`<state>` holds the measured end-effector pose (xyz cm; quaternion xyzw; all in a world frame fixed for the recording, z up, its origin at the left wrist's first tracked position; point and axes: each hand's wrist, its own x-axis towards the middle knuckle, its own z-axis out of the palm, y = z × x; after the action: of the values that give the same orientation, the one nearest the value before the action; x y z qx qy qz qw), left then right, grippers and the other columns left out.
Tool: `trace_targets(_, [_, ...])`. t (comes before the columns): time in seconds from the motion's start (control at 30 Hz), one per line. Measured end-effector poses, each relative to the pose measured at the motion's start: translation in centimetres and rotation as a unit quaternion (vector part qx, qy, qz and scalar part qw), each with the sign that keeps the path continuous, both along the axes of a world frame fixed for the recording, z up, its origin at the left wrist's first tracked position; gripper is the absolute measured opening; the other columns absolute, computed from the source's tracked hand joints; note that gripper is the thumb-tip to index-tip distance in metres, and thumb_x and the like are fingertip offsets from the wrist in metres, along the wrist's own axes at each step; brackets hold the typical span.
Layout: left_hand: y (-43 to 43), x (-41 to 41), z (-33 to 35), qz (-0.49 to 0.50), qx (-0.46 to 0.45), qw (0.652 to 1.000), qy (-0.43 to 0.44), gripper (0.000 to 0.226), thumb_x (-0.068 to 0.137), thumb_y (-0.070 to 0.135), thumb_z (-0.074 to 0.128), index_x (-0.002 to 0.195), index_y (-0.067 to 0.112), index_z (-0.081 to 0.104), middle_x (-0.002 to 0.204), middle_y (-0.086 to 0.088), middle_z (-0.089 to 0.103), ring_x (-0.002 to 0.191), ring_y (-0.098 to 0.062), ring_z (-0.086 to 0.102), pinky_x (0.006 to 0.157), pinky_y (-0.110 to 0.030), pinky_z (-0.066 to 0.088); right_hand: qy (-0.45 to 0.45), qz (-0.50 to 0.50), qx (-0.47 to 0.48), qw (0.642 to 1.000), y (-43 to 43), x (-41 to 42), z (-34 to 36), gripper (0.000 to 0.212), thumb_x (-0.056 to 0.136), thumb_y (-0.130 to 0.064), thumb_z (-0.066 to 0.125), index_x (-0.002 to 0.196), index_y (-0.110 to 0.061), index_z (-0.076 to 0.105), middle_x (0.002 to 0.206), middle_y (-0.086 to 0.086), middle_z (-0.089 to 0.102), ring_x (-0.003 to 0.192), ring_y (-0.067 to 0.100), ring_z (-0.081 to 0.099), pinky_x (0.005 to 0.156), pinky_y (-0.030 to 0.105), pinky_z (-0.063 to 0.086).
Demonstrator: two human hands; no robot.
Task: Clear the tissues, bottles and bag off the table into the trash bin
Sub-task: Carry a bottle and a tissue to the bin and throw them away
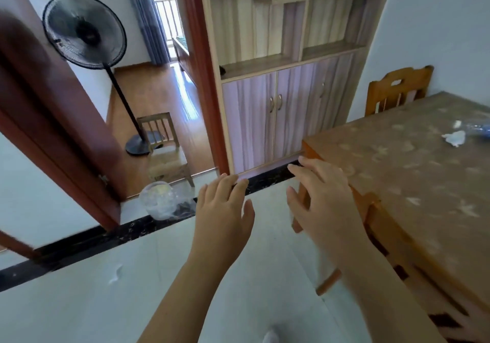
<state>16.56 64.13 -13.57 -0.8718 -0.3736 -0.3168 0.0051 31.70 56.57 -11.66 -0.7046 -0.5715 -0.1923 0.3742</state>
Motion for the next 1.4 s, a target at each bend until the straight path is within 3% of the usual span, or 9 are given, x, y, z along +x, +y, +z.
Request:
trace_targets(0.1, [4.7, 4.3, 0.8, -0.016, 0.016, 1.0, -0.013, 0.032, 0.076, 0.014, 0.056, 0.105, 0.003, 0.064, 0.105, -0.015, 0.067, 0.101, -0.036, 0.061, 0.089, -0.048, 0.045, -0.003, -0.015, 0.006, 1.0, 3.7, 3.7, 0.1, 0.028, 0.076, -0.018, 0.059, 0.097, -0.003, 0.067, 0.1, 0.017, 0.067, 0.093, 0.035, 0.061, 0.086, 0.044, 0.041])
trace_targets(0.23, [9.7, 8.5, 0.0, -0.03, 0.001, 0.999, -0.017, 0.031, 0.077, 0.013, 0.056, 0.106, 0.003, 0.064, 0.107, -0.015, 0.067, 0.102, -0.035, 0.06, 0.09, -0.052, 0.046, 0.007, -0.016, -0.028, 0.999, 8.4, 7.4, -0.5, 0.037, 0.081, -0.026, 0.045, 0.102, -0.004, 0.066, 0.105, 0.016, 0.065, 0.099, 0.035, 0.058, 0.087, 0.056, 0.045])
trace_targets(0.37, [14.2, 11.3, -2.0, -0.056, -0.042, 0.998, -0.01, 0.034, 0.073, 0.005, 0.071, 0.106, 0.004, 0.064, 0.106, -0.016, 0.067, 0.101, -0.036, 0.061, 0.087, -0.057, 0.047, 0.018, -0.026, -0.054, 0.998, 12.7, 10.0, -1.8, 0.04, 0.08, -0.028, 0.044, 0.102, -0.003, 0.066, 0.108, 0.018, 0.065, 0.101, 0.036, 0.059, 0.084, 0.059, 0.046])
trace_targets(0.47, [18.9, 14.1, -2.7, -0.069, -0.037, 0.997, -0.023, 0.031, 0.075, 0.007, 0.068, 0.106, 0.002, 0.064, 0.104, -0.017, 0.067, 0.099, -0.037, 0.062, 0.088, -0.053, 0.045, 0.033, -0.046, -0.079, 0.995, 16.7, 12.5, -2.9, 0.04, 0.079, -0.028, 0.044, 0.104, -0.003, 0.065, 0.109, 0.018, 0.064, 0.103, 0.038, 0.057, 0.084, 0.061, 0.044])
trace_targets(0.63, [29.0, 18.3, -3.6, -0.117, -0.055, 0.991, -0.034, 0.039, 0.084, 0.024, 0.04, 0.111, 0.005, 0.061, 0.108, -0.015, 0.065, 0.104, -0.033, 0.059, 0.091, -0.051, 0.046, 0.037, -0.086, -0.088, 0.992, 25.6, 15.8, -3.8, 0.042, 0.08, -0.03, 0.042, 0.104, -0.004, 0.066, 0.11, 0.017, 0.064, 0.102, 0.037, 0.057, 0.085, 0.059, 0.045])
trace_targets(0.83, [43.0, 21.8, -2.7, -0.142, -0.025, 0.985, -0.097, 0.028, 0.081, 0.02, 0.046, 0.109, 0.013, 0.048, 0.105, -0.014, 0.064, 0.104, -0.023, 0.047, 0.086, -0.04, 0.042, 0.013, -0.105, -0.114, 0.988, 39.4, 18.5, -2.6, 0.033, 0.078, -0.025, 0.052, 0.103, -0.007, 0.066, 0.107, 0.015, 0.065, 0.101, 0.034, 0.058, 0.087, 0.055, 0.044])
trace_targets(1.0, [50.7, 25.9, -2.4, -0.163, -0.024, 0.98, -0.111, 0.032, 0.082, 0.023, 0.045, 0.11, 0.01, 0.053, 0.107, -0.016, 0.065, 0.105, -0.026, 0.052, 0.089, -0.044, 0.043, 0.018, -0.129, -0.13, 0.983, 47.1, 21.6, -1.7, 0.039, 0.08, -0.031, 0.043, 0.106, -0.011, 0.064, 0.111, 0.011, 0.063, 0.106, 0.031, 0.056, 0.091, 0.053, 0.041])
trace_targets(1.13, [54.2, 29.5, -2.3, -0.203, -0.047, 0.972, -0.109, 0.034, 0.082, 0.023, 0.043, 0.108, 0.007, 0.056, 0.106, -0.015, 0.064, 0.104, -0.021, 0.047, 0.09, -0.035, 0.034, 0.019, -0.161, -0.139, 0.977, 50.2, 24.7, -2.0, 0.035, 0.08, -0.028, 0.048, 0.105, -0.011, 0.064, 0.11, 0.012, 0.064, 0.106, 0.031, 0.056, 0.09, 0.053, 0.044])
trace_targets(1.4, [60.2, 38.8, -2.3, -0.26, -0.061, 0.962, -0.058, 0.04, 0.083, 0.026, 0.042, 0.111, 0.003, 0.062, 0.109, -0.013, 0.064, 0.105, -0.031, 0.059, 0.088, -0.046, 0.046, 0.035, -0.219, -0.119, 0.968, 55.1, 33.0, -2.9, 0.034, 0.075, -0.021, 0.059, 0.106, -0.008, 0.064, 0.11, 0.013, 0.064, 0.104, 0.031, 0.057, 0.088, 0.051, 0.044])
